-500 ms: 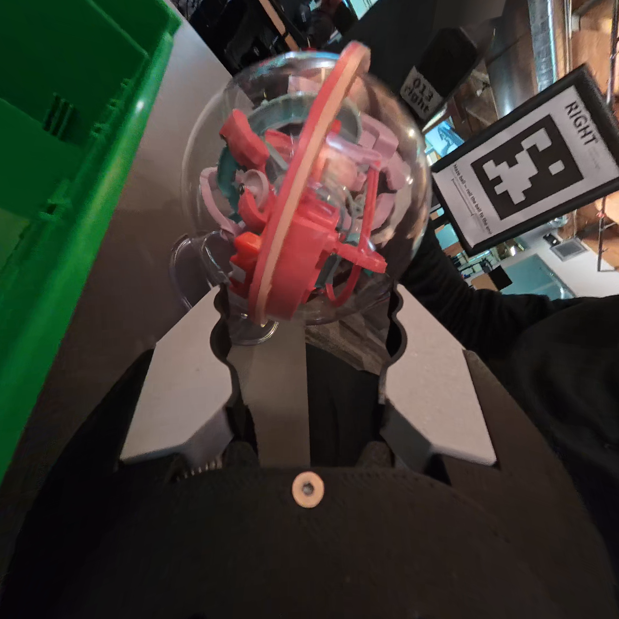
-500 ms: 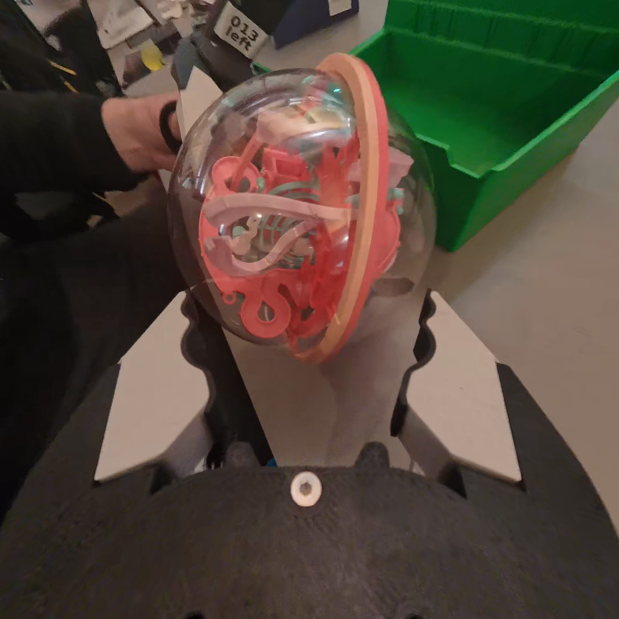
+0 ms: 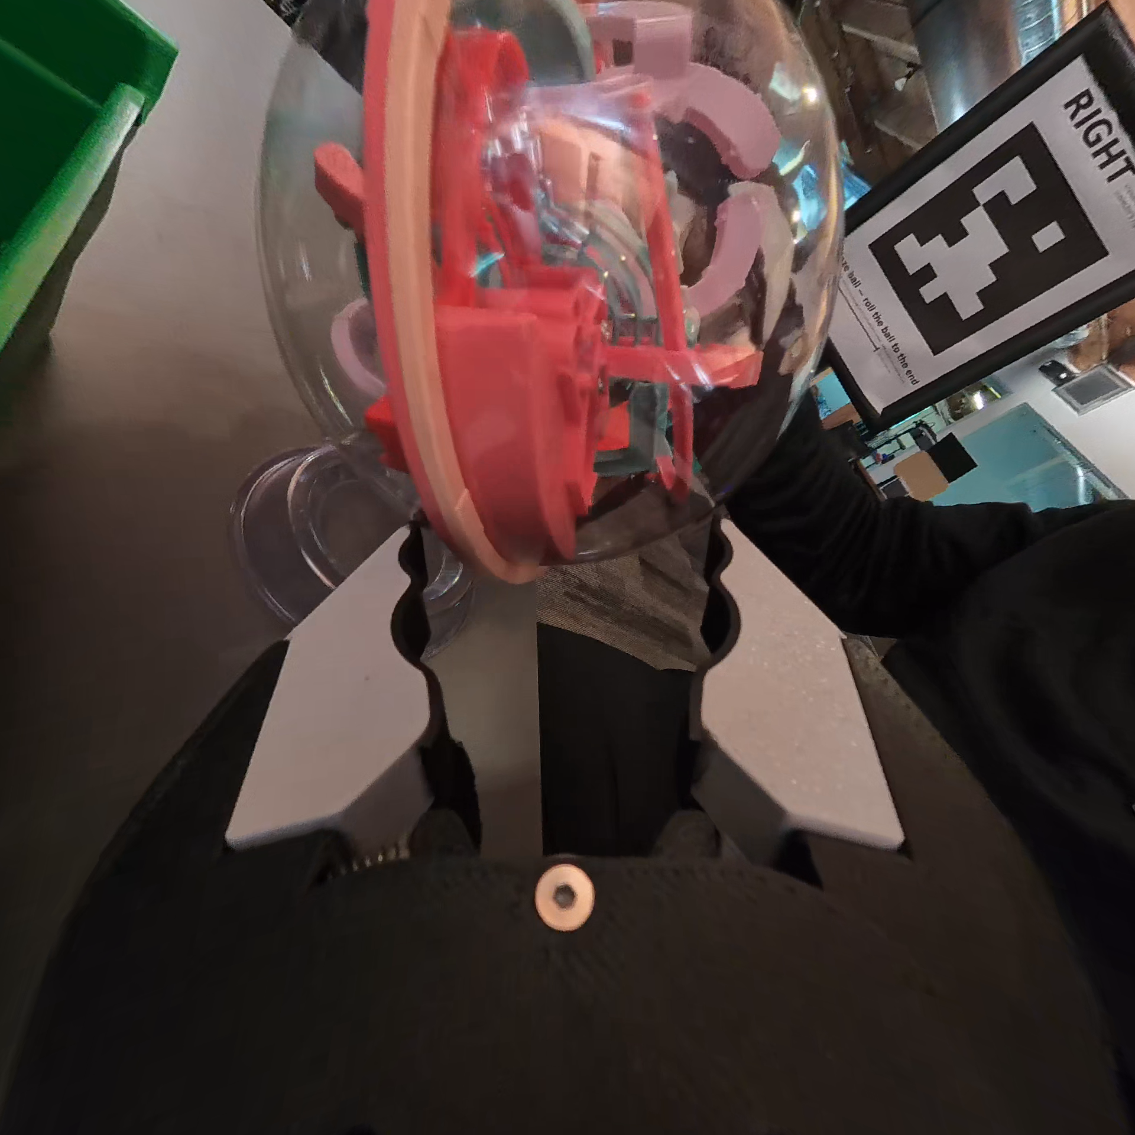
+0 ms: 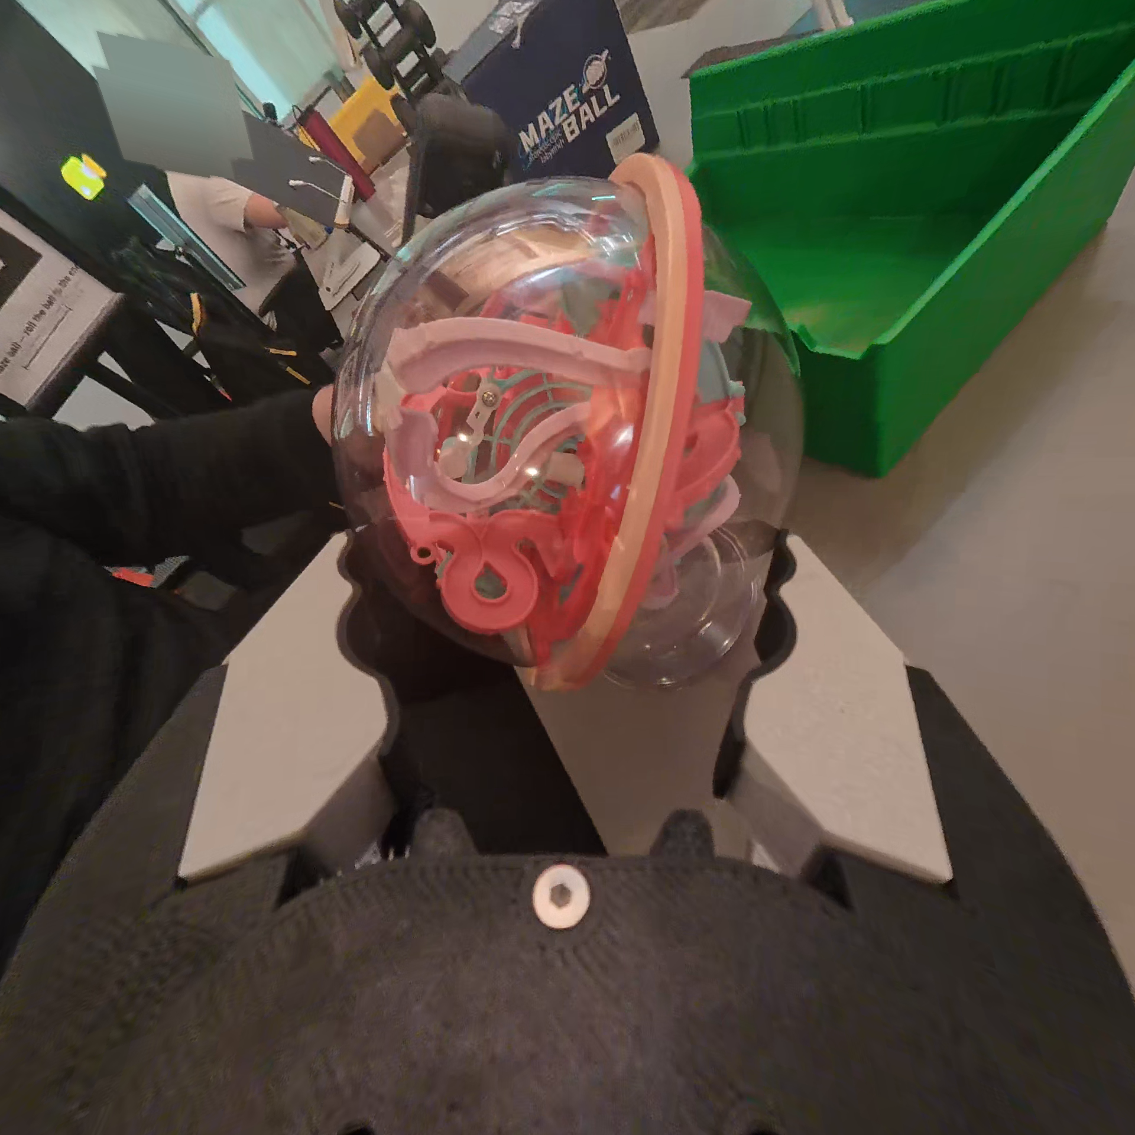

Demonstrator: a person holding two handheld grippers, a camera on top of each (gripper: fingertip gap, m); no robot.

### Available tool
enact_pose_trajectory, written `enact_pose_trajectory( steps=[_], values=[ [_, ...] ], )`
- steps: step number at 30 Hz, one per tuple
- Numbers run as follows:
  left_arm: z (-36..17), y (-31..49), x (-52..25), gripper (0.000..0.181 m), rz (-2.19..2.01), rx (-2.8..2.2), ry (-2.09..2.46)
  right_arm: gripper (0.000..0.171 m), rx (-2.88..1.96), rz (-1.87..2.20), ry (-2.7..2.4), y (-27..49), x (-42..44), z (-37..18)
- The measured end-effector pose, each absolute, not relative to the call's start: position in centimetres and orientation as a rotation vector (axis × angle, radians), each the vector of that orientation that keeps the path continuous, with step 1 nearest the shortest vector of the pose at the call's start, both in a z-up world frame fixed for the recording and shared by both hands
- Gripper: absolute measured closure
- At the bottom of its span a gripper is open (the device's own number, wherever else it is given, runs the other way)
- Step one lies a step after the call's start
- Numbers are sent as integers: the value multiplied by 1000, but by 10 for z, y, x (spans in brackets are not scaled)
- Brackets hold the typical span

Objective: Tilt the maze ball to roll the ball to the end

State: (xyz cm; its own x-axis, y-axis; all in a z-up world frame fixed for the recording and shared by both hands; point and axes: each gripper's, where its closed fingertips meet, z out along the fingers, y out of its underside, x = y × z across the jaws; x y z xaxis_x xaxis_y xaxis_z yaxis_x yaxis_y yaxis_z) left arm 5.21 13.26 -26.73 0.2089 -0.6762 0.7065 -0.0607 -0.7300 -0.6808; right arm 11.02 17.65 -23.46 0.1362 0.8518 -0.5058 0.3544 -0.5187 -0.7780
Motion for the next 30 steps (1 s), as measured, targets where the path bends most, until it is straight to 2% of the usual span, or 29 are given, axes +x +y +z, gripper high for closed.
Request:
enact_pose_trajectory(
  steps=[7,20,25,30],
  values=[
    [-247,135,49,84,-1498,-1923,681,45,-2000,1498,-997,180,112,-225],
    [-175,143,38,93,-1320,-1728,626,45,-1761,1610,-918,178,112,-170],
    [-155,143,36,88,-1217,-1656,633,46,-1659,1537,-966,173,108,-153],
    [-144,144,33,78,-1060,-1616,665,62,-1534,1555,-958,168,109,-133]
  ],
)
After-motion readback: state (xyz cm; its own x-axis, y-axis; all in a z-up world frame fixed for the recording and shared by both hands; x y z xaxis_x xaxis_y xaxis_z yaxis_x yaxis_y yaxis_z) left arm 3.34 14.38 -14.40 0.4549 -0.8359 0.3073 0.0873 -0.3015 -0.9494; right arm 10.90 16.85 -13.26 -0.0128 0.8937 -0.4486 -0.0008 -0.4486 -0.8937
